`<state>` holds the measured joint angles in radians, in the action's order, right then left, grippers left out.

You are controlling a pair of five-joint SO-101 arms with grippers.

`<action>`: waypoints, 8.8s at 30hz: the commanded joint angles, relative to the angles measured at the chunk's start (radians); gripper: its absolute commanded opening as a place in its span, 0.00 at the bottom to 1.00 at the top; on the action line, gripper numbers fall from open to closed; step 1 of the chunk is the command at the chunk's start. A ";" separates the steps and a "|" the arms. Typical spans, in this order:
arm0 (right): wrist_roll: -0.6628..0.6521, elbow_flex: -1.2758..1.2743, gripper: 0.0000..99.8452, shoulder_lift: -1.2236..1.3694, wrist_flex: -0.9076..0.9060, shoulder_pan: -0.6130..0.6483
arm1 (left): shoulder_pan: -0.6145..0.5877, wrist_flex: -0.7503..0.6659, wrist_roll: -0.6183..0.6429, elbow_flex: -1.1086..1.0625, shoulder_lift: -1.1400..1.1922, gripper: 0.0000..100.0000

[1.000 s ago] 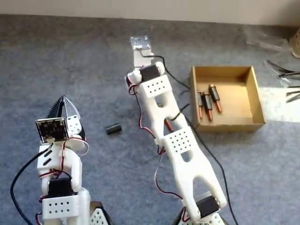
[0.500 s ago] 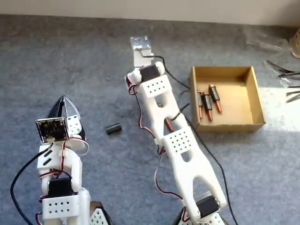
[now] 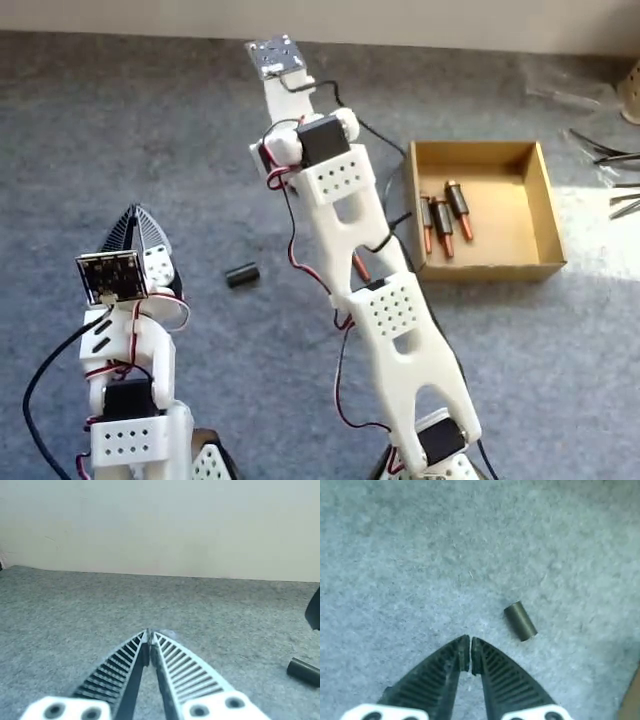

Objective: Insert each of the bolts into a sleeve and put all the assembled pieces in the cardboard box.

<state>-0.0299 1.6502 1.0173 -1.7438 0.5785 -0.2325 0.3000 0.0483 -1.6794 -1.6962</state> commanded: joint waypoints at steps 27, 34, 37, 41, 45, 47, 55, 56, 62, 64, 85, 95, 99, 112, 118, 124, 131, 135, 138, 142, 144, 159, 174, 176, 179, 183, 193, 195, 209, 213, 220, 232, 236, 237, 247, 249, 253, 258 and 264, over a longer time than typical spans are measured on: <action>-0.503 0.041 0.18 0.163 -0.019 -0.050 | -0.010 -0.018 -0.006 -0.024 0.002 0.03; -0.651 0.050 0.18 0.289 -0.018 -0.051 | -0.010 -0.018 -0.006 -0.024 0.002 0.03; -0.772 0.051 0.18 0.337 -0.016 -0.050 | -0.010 -0.018 -0.006 -0.024 0.002 0.03; -0.845 0.125 0.18 0.364 -0.016 -0.048 | -0.010 -0.018 -0.006 -0.024 0.002 0.03; -0.844 0.153 0.19 0.329 -0.016 -0.048 | -0.008 -0.018 -0.006 -0.024 0.002 0.03; -0.844 0.150 0.19 0.321 -0.016 -0.048 | -0.008 -0.018 -0.006 -0.024 0.002 0.03; -0.845 0.150 0.24 0.288 0.007 -0.027 | -0.008 -0.018 -0.006 -0.024 0.002 0.03; -0.845 0.150 0.26 0.288 0.016 -0.027 | -0.008 -0.018 -0.006 -0.024 0.002 0.03; -0.852 0.150 0.30 0.314 0.050 -0.031 | -0.008 -0.018 -0.006 -0.024 0.002 0.03; -0.852 0.150 0.30 0.314 0.050 -0.030 | -0.008 -0.018 -0.006 -0.024 0.002 0.03; -0.910 0.150 0.30 0.351 0.111 0.035 | -0.007 -0.018 -0.006 -0.024 0.002 0.03; -0.908 0.150 0.30 0.346 0.108 0.033 | -0.007 -0.018 -0.006 -0.024 0.002 0.03; -0.908 0.150 0.30 0.344 0.110 0.027 | -0.007 -0.018 -0.006 -0.024 0.002 0.03; -0.908 0.150 0.30 0.331 0.104 -0.045 | -0.007 -0.017 -0.006 -0.024 0.002 0.03; -0.914 0.150 0.30 0.383 0.111 -0.044 | -0.007 -0.017 -0.006 -0.024 0.002 0.03; -0.911 0.150 0.30 0.421 0.084 -0.015 | -0.007 -0.017 -0.006 -0.024 0.002 0.03; -0.911 0.150 0.30 0.423 -0.016 0.061 | -0.007 -0.017 -0.006 -0.024 0.002 0.03; -0.911 0.150 0.30 0.424 -0.018 0.074 | -0.007 -0.017 -0.006 -0.024 0.002 0.03; -0.911 0.150 0.30 0.421 -0.018 0.074 | -0.007 -0.017 -0.006 -0.024 0.002 0.03; -0.911 0.150 0.30 0.418 -0.019 0.076 | -0.012 -0.017 -0.006 -0.024 0.002 0.03; -0.911 0.150 0.30 0.418 -0.021 0.085 | -0.012 -0.017 -0.006 -0.024 0.002 0.03; -0.525 0.150 0.30 0.421 -0.018 0.067 | -0.013 -0.017 -0.006 -0.024 0.002 0.03; -0.761 0.150 0.30 0.421 -0.018 0.081 | -0.013 -0.017 -0.006 -0.024 0.002 0.03; -0.761 0.150 0.30 0.421 -0.016 0.081 | -0.013 -0.017 -0.006 -0.024 0.002 0.03; -0.761 0.150 0.30 0.421 -0.016 0.084 | -0.013 -0.017 -0.006 -0.024 0.002 0.03; -0.761 0.150 0.30 0.426 -0.016 0.082 | -0.013 -0.017 -0.006 -0.024 0.002 0.03; -0.760 0.150 0.22 0.426 -0.018 0.084 | -0.013 -0.017 -0.006 -0.024 0.002 0.03; -0.760 0.150 0.16 0.426 -0.018 0.084 | -0.013 -0.017 -0.006 -0.024 0.002 0.03; -0.741 0.150 0.01 0.426 -0.018 0.084 | -0.012 -0.017 -0.006 -0.024 0.002 0.03; -0.634 0.150 0.01 0.426 -0.018 0.084 | -0.012 -0.017 -0.006 -0.024 0.002 0.03; -0.620 0.150 0.01 0.415 -0.018 0.090 | -0.012 -0.017 -0.006 -0.024 0.002 0.03; -0.402 0.150 0.00 0.222 -0.019 0.088 | -0.012 -0.017 -0.006 -0.024 0.002 0.03; -0.400 0.150 0.00 0.163 -0.019 0.082 | -0.012 -0.017 -0.006 -0.024 0.002 0.03; -0.400 0.150 0.00 0.154 -0.021 0.073 | -0.012 -0.017 -0.006 -0.024 0.002 0.03; -0.400 0.150 0.00 0.065 -0.021 0.010 | -0.012 -0.017 -0.006 -0.024 0.002 0.03; -0.400 0.150 0.00 0.031 -0.021 0.012 | -0.012 -0.017 -0.006 -0.024 0.002 0.03; -0.400 0.150 0.00 -0.028 -0.021 0.012 | -0.012 -0.017 -0.006 -0.024 0.002 0.03; -0.400 0.150 0.00 -0.091 -0.021 0.013 | -0.012 -0.017 -0.006 -0.024 0.002 0.03; -0.400 0.150 0.00 -0.213 -0.022 0.013 | -0.012 -0.017 -0.006 -0.024 0.002 0.03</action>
<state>-0.4381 1.6763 0.9268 -1.7530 0.5984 -0.2325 0.3000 0.0483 -1.6794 -1.6962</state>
